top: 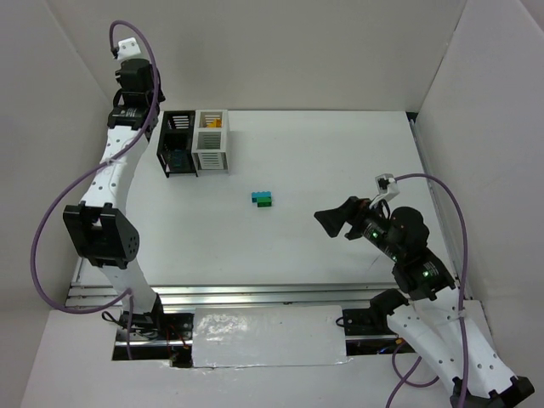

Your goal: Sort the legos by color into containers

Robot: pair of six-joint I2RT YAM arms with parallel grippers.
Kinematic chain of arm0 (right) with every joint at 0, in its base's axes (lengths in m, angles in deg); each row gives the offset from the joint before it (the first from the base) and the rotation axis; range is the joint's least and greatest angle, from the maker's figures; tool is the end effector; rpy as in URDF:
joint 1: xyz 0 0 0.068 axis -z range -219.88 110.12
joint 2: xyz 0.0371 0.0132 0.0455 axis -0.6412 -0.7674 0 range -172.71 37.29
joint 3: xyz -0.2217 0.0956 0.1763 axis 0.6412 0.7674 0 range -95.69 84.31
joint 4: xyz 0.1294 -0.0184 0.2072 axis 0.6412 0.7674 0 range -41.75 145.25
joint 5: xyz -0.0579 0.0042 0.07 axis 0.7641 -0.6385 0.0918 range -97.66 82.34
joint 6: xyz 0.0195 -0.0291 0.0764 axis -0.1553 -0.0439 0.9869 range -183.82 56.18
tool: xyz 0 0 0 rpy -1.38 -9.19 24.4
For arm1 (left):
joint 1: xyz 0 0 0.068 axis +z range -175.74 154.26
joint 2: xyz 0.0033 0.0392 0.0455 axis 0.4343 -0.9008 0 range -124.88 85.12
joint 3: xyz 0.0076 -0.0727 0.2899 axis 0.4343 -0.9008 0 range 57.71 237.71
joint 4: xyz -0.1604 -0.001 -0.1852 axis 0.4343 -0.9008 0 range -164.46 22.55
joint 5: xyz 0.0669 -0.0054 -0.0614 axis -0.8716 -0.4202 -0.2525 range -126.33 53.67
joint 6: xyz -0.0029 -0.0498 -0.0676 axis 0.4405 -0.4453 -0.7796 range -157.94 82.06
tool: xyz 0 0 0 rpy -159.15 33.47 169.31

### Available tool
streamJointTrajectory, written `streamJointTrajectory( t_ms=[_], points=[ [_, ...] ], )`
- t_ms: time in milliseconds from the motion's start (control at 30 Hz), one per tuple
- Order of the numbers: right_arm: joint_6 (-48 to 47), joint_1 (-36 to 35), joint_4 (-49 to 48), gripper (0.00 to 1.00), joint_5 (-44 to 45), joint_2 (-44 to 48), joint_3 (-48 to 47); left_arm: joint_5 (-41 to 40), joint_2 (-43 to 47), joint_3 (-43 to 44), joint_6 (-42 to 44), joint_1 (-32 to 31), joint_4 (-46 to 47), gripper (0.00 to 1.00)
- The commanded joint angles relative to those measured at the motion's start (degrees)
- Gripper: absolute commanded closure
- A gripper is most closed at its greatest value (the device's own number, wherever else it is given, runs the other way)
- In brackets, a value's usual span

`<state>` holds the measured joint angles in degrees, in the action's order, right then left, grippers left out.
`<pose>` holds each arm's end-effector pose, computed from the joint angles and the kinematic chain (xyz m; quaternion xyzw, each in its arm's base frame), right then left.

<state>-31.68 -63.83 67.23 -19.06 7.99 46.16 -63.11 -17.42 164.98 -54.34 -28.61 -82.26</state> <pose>0.1089 0.0644 0.3244 -0.0091 0.7656 0.3675 0.5280 0.4435 0.0109 0.4516 -0.2355 0.7229 0.0704 0.6457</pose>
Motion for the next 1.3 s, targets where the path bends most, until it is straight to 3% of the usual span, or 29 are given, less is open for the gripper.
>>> streamJointTrajectory(
  t_ms=[0,633,1267],
  points=[
    [0.12,0.3,-0.88,0.0,0.58,-0.15,-0.43,-0.11,-0.11,0.84,1.29,-0.03,1.89,1.0],
    [0.99,0.3,-2.19,0.0,-0.03,-1.72,0.97,1.65,-4.07,1.02,1.37,-0.11,2.59,1.0],
    [1.52,0.21,-2.55,0.0,-0.03,-2.17,2.03,-1.51,-6.0,0.05,1.91,-1.96,3.03,1.0]
  ],
)
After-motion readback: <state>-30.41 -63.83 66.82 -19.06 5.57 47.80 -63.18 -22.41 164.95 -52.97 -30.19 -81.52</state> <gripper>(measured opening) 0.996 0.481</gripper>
